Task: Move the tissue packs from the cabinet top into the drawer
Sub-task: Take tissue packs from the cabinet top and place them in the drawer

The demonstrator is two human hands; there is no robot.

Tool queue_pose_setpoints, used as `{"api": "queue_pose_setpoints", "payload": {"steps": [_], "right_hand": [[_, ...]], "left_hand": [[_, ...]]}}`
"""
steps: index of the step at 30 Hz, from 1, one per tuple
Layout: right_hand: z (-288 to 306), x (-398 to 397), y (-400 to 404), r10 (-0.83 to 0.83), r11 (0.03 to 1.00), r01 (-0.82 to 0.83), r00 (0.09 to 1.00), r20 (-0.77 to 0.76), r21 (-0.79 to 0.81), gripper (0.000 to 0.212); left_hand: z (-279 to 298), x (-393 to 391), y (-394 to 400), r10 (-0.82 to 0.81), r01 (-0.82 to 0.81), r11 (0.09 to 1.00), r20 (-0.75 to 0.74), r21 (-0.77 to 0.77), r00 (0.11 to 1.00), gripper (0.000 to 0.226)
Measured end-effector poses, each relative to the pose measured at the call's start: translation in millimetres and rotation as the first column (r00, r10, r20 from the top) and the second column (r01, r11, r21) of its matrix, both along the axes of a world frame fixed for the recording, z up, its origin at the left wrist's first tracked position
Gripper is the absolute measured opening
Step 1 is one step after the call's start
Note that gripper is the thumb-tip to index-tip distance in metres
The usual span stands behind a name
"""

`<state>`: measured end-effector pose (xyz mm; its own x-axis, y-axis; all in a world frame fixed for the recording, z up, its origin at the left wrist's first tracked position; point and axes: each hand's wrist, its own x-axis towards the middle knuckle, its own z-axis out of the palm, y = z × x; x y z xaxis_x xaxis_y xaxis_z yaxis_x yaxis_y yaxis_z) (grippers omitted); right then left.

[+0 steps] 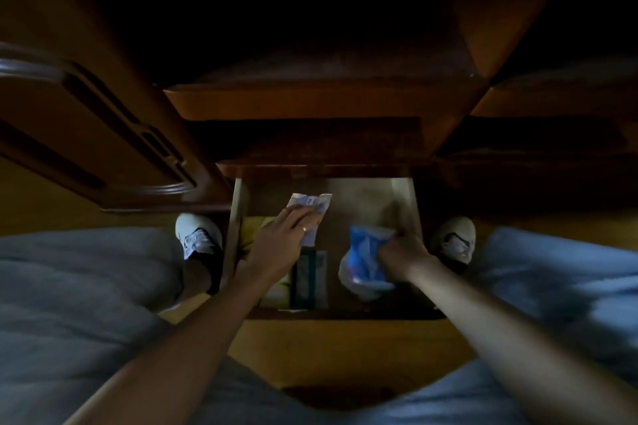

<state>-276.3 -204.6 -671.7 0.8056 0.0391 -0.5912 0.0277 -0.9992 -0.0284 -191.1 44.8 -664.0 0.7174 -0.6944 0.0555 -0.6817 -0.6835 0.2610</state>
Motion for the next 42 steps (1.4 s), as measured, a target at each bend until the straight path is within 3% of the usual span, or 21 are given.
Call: {"api": "queue_pose_setpoints", "payload": {"steps": [2,5,7,9,11,13,15,18,20,22,25,27,29,31,34,37,39,42], "right_hand": [[-5,2,3,-0.085,0.996,0.085,0.996,0.031,0.003,0.028],[-7,19,12,-0.206,0.972,0.187,0.969,0.138,0.141,0.028],[-6,32,24,-0.323,0.904,0.284,0.943,0.077,0.319,0.028],[-11,41,39,-0.339,0.861,0.302,0.941,0.018,0.408,0.022],[-23,48,60,-0.232,0.900,0.195,0.971,0.051,0.389,0.024],[-37,53,84,-0.115,0.936,0.095,0.993,0.039,0.340,0.041],[-54,53,102,-0.030,0.970,0.036,0.999,-0.028,0.240,0.055],[-74,45,117,0.009,0.992,0.002,0.997,-0.082,0.126,0.055],[-80,43,117,-0.046,0.988,0.057,0.996,-0.077,0.146,0.054],[-79,45,109,-0.117,0.967,0.139,0.987,-0.113,0.212,0.054],[-67,51,92,-0.188,0.904,0.243,0.965,-0.182,0.352,0.046],[-54,53,80,-0.280,0.774,0.366,0.930,-0.238,0.517,0.037],[-37,57,66,-0.418,0.487,0.537,0.836,-0.356,0.689,0.023],[-20,60,52,-0.503,0.210,0.630,0.725,-0.470,0.748,0.027],[-10,63,38,-0.581,-0.100,0.642,0.583,-0.568,0.760,0.041],[-11,61,41,-0.610,-0.411,0.577,0.402,-0.683,0.706,0.053],[-13,61,52,-0.627,-0.451,0.568,0.347,-0.697,0.689,0.065],[-17,61,70,-0.746,-0.300,0.573,0.358,-0.562,0.763,0.085]], "left_hand": [[-14,-3,-4,0.038,-0.039,0.999,-0.035,-0.016,0.999,0.057],[-24,-2,-8,0.116,-0.124,0.990,-0.100,-0.072,0.988,0.056],[-17,2,-11,0.233,-0.263,0.944,-0.167,-0.197,0.958,0.052],[-7,8,-10,0.338,-0.400,0.857,-0.232,-0.325,0.912,0.048],[-2,11,-1,0.383,-0.422,0.833,-0.176,-0.359,0.907,0.045],[-2,13,15,0.357,-0.379,0.861,-0.127,-0.339,0.925,0.045],[-5,13,30,0.333,-0.363,0.875,-0.148,-0.321,0.931,0.049],[-12,8,42,0.356,-0.420,0.838,-0.235,-0.348,0.904,0.045],[-12,10,42,0.446,-0.570,0.734,-0.371,-0.369,0.815,0.034],[-7,17,41,0.521,-0.748,0.542,-0.544,-0.384,0.657,0.025],[-1,29,37,0.303,-0.935,0.199,-0.888,-0.295,0.345,0.016],[-3,30,34,0.202,-0.984,0.094,-0.965,-0.153,0.169,0.012],[-5,30,30,0.192,-0.997,0.005,-0.978,-0.079,0.079,0.011],[-4,32,30,0.143,-0.997,-0.061,-0.989,-0.053,0.044,0.011],[2,34,30,-0.095,-0.999,-0.047,-0.995,0.022,-0.018,0.032],[14,25,17,-0.283,-0.993,0.049,-0.953,0.103,-0.113,0.032],[16,17,8,-0.296,-0.983,0.159,-0.945,0.092,-0.136,0.045],[17,13,2,-0.309,-0.953,0.302,-0.944,0.013,-0.111,0.060]]}}
